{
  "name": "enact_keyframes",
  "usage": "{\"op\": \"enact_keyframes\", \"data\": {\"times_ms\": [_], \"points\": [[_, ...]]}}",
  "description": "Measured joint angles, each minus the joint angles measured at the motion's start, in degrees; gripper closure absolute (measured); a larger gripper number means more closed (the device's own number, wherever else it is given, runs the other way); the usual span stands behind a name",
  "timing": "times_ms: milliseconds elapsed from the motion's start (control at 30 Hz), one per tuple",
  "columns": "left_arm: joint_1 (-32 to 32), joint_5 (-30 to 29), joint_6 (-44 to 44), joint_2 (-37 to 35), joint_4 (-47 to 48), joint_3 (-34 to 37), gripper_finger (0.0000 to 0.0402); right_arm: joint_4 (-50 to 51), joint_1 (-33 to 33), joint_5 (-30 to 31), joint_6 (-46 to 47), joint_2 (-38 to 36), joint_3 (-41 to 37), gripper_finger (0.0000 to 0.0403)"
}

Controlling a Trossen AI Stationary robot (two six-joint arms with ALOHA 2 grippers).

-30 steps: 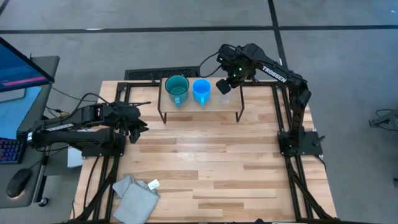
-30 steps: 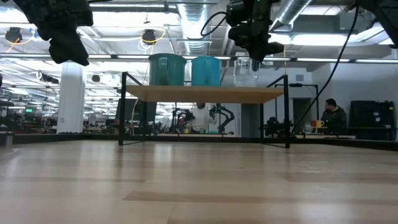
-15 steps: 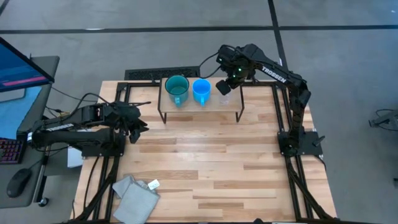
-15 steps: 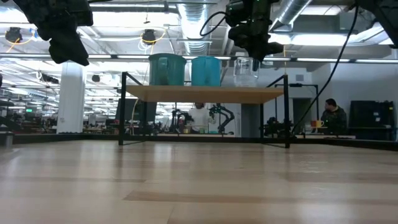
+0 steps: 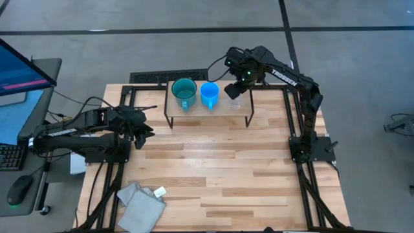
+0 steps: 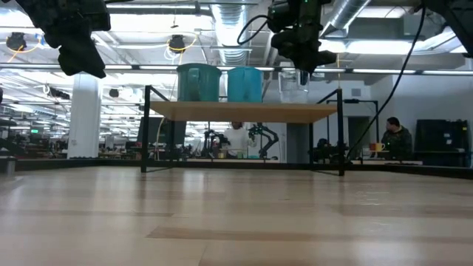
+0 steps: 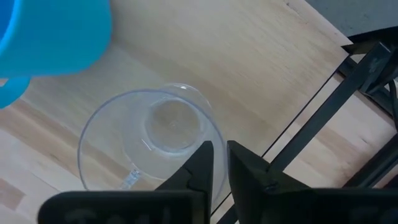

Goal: Stack small to large cups/mugs on shelf
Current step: Put the transparent mug on the shelf, then return to Home Position

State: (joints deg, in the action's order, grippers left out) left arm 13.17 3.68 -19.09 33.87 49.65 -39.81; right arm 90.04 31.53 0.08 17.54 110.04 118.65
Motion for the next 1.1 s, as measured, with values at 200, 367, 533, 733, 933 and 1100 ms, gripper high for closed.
{"op": "enact_keyframes", "data": {"times_ms": [200,367,533,733,933,1100], "points": [[-0.01,0.0,0.37,-0.02,0.0,0.0,0.0288,-0.04,0.0,0.0,0.02,0.0,1.22,0.0334],[-0.01,0.0,0.39,-0.01,0.0,0.0,0.0288,-0.03,0.0,-0.02,0.08,0.0,2.06,0.0334],[-0.02,0.0,0.37,0.0,0.0,0.0,0.0288,-0.2,0.02,-0.22,0.44,0.0,4.25,0.0334],[-0.02,0.0,0.34,-0.02,0.0,0.0,0.0288,-0.02,0.0,-1.29,0.46,-0.02,9.01,0.0334],[-0.02,0.01,0.34,0.0,0.0,0.0,0.0288,-0.74,0.02,-3.19,0.45,-0.7,16.49,0.0334],[0.0,0.01,0.75,-0.01,-0.02,0.0,0.0288,0.41,-0.02,-7.08,-3.84,-6.9,15.18,0.0361]]}}
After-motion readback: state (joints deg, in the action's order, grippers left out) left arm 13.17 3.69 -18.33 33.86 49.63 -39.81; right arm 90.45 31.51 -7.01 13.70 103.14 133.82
